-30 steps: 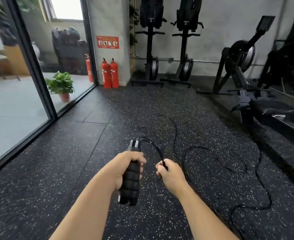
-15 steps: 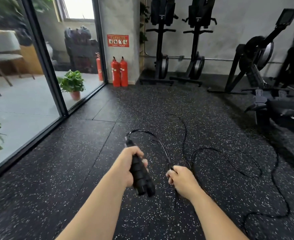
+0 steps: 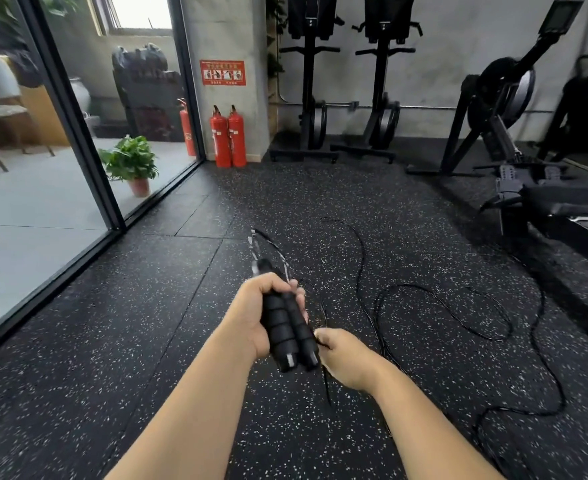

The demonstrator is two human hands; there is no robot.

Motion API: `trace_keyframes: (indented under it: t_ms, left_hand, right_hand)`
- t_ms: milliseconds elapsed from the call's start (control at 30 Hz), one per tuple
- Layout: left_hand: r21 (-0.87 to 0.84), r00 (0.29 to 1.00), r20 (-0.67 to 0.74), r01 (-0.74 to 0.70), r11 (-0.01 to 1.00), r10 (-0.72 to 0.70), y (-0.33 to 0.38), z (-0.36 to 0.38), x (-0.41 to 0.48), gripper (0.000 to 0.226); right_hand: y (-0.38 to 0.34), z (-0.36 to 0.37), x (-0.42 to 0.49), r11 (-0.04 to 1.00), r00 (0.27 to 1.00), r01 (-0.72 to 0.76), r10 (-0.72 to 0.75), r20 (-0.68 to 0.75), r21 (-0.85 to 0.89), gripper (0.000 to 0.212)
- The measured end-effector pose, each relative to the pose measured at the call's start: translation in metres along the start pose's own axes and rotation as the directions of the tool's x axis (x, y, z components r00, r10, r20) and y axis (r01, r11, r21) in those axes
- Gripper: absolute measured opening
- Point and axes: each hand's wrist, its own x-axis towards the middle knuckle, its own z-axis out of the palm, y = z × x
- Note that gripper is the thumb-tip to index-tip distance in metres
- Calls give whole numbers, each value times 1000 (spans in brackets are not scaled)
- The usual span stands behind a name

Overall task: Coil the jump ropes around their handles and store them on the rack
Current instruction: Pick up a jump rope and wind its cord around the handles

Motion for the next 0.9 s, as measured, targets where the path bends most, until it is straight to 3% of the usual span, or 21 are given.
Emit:
trace_keyframes:
  t_ms: [133,300,500,633,700,800,900]
  left_hand:
    - [-288,981,19,-178,941,192,28,-13,-3,27]
    - [-351,958,-105,-287,891,267,35,-36,-3,26]
    - [-288,979,-137,-187,939,153,25,-41,2,25]
    - [66,995,-27,98,993,-97,-3,-23,0,34]
    - [135,985,12,169,976,-172,-14,-14,2,40]
    - [96,988,33,150,984,-154,-14,-4,0,27]
    - [-6,999,35,24,1000,-24,2,-4,-3,24]
  right_hand:
    - [30,-5,-4,959,978,-196,207,33,-202,16]
    - [54,-7,3,914,942,-335,328,-68,-228,24]
    - [28,-11,6,939,951,-251,194,-241,-234,28]
    - [-6,-6,-1,907,977,-157,85,-196,-390,26]
    - [-20,-2,-3,890,987,-116,55,-149,-441,28]
    - [-26,-1,-6,909,991,-82,32,-128,-408,36]
    - [-12,-1,-5,932,991,-69,22,-135,-355,30]
